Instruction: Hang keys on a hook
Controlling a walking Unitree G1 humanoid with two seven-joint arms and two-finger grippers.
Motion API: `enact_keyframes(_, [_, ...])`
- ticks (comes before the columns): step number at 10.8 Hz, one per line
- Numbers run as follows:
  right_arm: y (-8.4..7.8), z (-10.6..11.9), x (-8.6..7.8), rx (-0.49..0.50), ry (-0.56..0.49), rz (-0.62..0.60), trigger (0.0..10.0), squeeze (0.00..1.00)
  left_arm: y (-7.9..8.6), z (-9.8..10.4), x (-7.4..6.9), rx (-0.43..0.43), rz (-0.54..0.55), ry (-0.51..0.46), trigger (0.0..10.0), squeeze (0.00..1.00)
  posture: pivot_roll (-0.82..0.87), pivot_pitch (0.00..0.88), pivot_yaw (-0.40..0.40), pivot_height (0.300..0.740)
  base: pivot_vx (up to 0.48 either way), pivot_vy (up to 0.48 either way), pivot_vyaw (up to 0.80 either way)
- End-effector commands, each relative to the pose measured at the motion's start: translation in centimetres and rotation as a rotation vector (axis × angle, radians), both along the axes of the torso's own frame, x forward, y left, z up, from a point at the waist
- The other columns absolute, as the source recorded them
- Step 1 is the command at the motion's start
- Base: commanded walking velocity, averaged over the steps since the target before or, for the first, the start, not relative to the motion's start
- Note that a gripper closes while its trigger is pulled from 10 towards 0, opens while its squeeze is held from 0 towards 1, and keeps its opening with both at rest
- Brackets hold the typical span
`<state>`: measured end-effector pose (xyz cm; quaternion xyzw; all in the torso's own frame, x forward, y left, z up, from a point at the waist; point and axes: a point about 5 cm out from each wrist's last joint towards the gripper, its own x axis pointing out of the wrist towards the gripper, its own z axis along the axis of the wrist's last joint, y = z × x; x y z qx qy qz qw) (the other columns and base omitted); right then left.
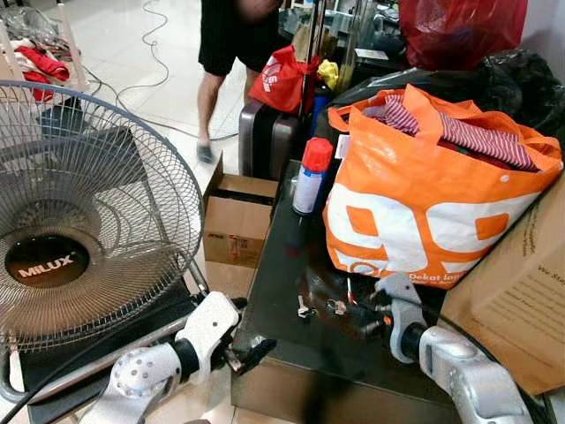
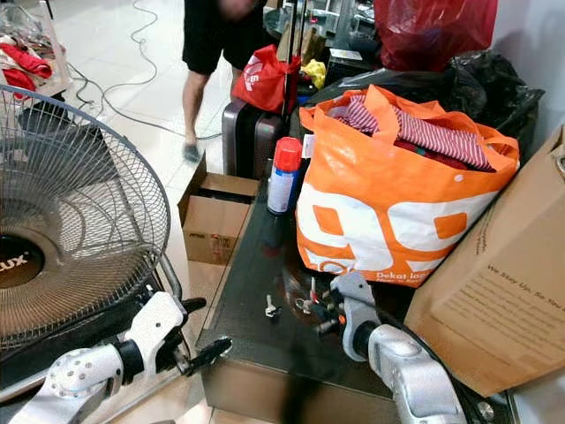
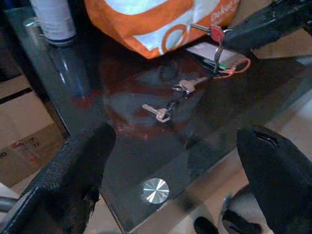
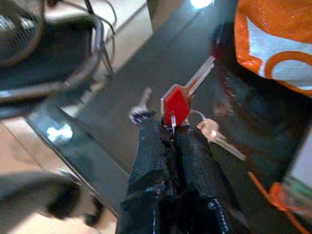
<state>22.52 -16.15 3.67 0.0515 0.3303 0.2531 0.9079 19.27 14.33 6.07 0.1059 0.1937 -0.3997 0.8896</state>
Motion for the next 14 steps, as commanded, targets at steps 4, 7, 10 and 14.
enact_keyframes(4, [-0.5,1.0,0.0,-0.047,-0.011,-0.072,0.0,0.00,0.0,1.4,0.3,-0.018,0.133,-0.084,10.0,0.00,0.04,0.000,-0.127,0.740,0.000,0.000,0.00])
enact_keyframes(7, [-0.3,1.1,0.4,-0.201,-0.110,-0.113,0.0,0.00,0.0,1.3,0.3,0.028,0.266,-0.114,10.0,0.00,0.07,0.000,-0.162,0.740,0.000,0.000,0.00])
enact_keyframes(10, [0.3,1.0,0.0,-0.198,-0.162,-0.148,0.0,0.00,0.2,1.5,0.0,0.055,0.341,-0.151,10.0,0.00,0.09,0.000,-0.178,0.740,0.000,0.000,0.00])
enact_keyframes(14, [-0.4,1.3,0.9,-0.252,-0.218,-0.150,0.0,0.00,0.2,1.8,1.2,0.081,0.411,-0.221,10.0,0.00,0.08,0.000,-0.176,0.740,0.000,0.000,0.00])
